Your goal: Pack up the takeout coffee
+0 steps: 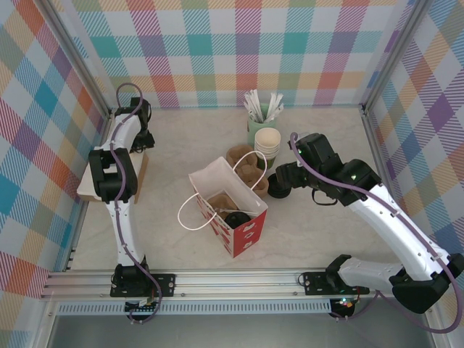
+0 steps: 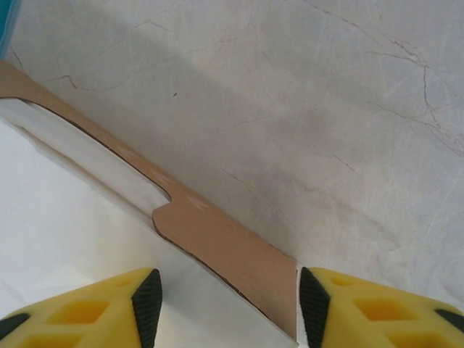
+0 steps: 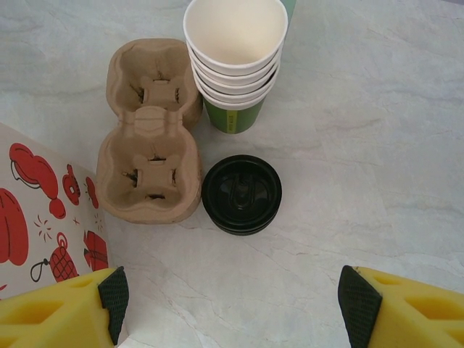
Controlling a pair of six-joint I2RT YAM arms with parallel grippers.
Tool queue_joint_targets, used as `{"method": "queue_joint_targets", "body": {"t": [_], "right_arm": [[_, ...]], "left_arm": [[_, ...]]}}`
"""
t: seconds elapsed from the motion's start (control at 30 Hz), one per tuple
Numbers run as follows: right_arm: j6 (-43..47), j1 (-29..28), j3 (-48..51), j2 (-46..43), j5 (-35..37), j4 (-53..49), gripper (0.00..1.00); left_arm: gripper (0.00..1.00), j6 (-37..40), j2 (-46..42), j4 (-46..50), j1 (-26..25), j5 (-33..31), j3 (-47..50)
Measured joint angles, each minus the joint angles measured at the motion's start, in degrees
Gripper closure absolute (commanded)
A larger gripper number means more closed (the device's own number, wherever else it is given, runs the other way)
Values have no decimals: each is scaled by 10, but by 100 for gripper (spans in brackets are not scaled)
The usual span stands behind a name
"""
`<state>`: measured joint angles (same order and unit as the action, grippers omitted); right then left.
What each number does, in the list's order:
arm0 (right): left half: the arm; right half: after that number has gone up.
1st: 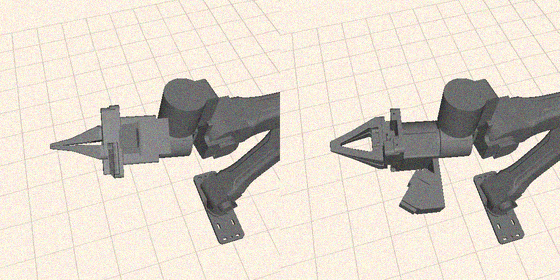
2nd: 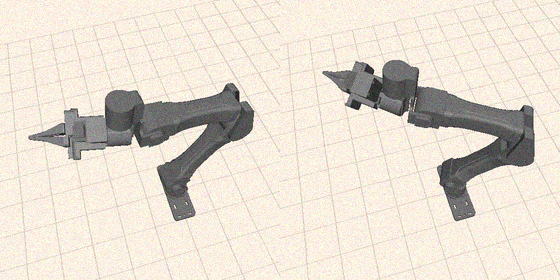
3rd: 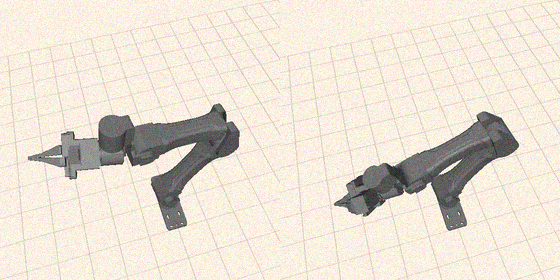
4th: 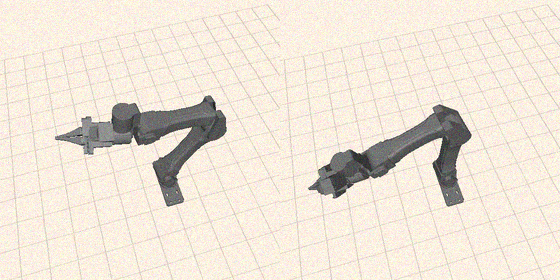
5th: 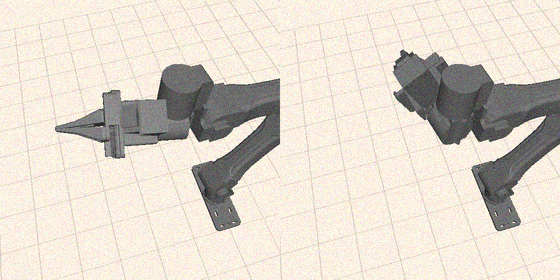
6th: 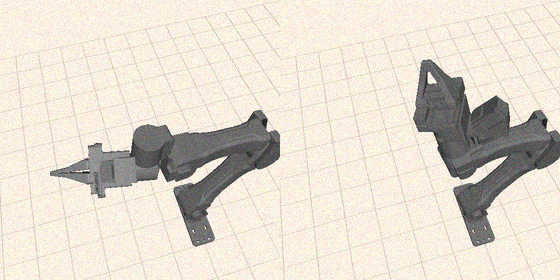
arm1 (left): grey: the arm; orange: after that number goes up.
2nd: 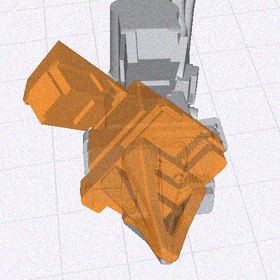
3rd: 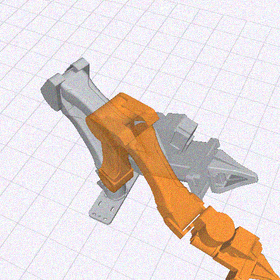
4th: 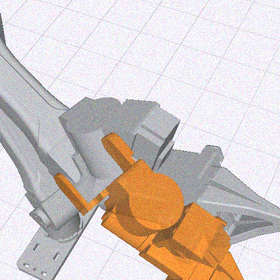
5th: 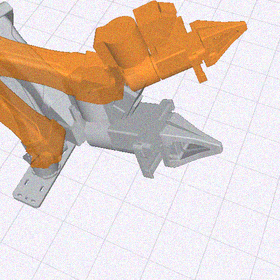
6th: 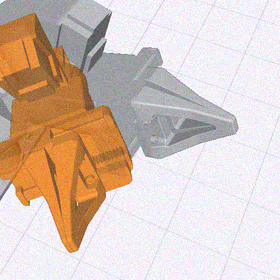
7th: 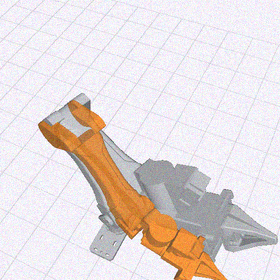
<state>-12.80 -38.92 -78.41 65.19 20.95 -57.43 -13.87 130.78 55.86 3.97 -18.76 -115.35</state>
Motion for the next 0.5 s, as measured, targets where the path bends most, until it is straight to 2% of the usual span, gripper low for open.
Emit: {"method": "queue_joint_targets", "body": {"t": [0.17, 0.5], "right_arm": [[0, 0, 0, 0, -3, 0, 22], [0, 3, 0, 0, -6, 0, 22]], "left_arm": [[63, 0, 0, -1, 0, 2, 0], [72, 0, 0, -1, -1, 3, 0]]}}
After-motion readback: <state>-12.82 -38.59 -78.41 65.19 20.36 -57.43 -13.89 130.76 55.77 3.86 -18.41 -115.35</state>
